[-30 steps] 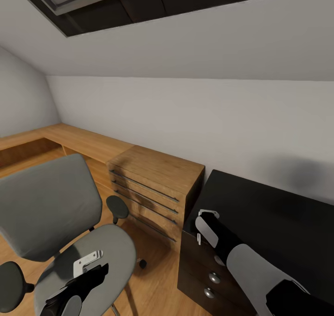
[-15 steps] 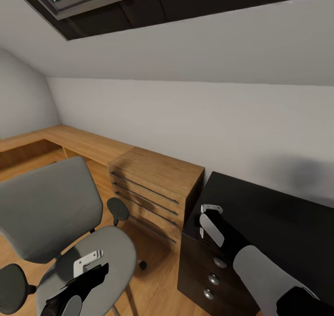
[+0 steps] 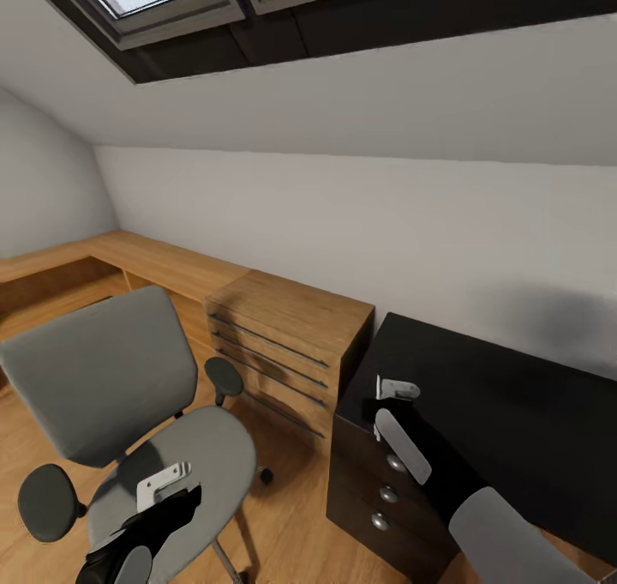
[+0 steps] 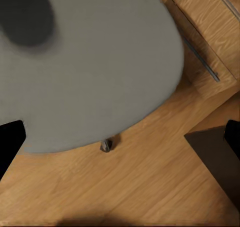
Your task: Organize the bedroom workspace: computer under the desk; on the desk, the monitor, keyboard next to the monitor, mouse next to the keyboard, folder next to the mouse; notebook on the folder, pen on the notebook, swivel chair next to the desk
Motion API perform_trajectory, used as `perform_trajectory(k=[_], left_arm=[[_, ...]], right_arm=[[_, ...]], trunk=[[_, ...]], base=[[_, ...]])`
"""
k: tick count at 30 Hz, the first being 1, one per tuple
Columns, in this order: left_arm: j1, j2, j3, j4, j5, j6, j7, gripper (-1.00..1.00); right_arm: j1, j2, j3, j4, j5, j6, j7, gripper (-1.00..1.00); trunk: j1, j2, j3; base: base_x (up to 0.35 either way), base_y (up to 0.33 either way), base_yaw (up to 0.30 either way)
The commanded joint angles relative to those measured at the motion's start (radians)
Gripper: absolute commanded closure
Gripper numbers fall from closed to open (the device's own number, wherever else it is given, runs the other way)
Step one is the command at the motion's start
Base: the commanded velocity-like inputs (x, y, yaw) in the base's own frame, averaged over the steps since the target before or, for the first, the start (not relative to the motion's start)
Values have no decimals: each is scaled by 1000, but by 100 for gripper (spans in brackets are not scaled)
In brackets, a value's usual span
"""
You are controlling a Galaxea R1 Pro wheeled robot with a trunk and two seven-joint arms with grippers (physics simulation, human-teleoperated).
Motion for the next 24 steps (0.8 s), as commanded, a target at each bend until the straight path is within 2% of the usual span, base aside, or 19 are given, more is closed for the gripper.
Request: perform_trajectory(k=[1,7,19,21,22,24], left_arm=[[0,0,-1,-2,11,1,9,-100],[0,0,-1,-2,11,1,9,-100],[0,0,-6,-2,11,1,9,-100],[0,0,-17,-2,10,1,10,-100],[0,0,-53,-1,8,0,12,-100],[0,0,-54,-1,8,-2,12,-100]], right_arm=[[0,-1,4,-4,-10,1,-14,100],[5,0,5,-15,-10,2,-36,100],[5,3,3,-37,-9,1,-41,100],[6,1,2,-37,-9,1,-41,100],[7,-4,-1,-39,-8,0,-41,100],[7,-5,-1,-44,-9,0,-41,100]], trunk=[[-4,7,2],[-27,49,21],[-73,133,59],[-81,147,65],[-85,154,69],[-93,168,77]], base=[[-297,0,0],[-111,0,0],[-8,0,0],[0,0,0],[0,0,-177],[0,0,-196]])
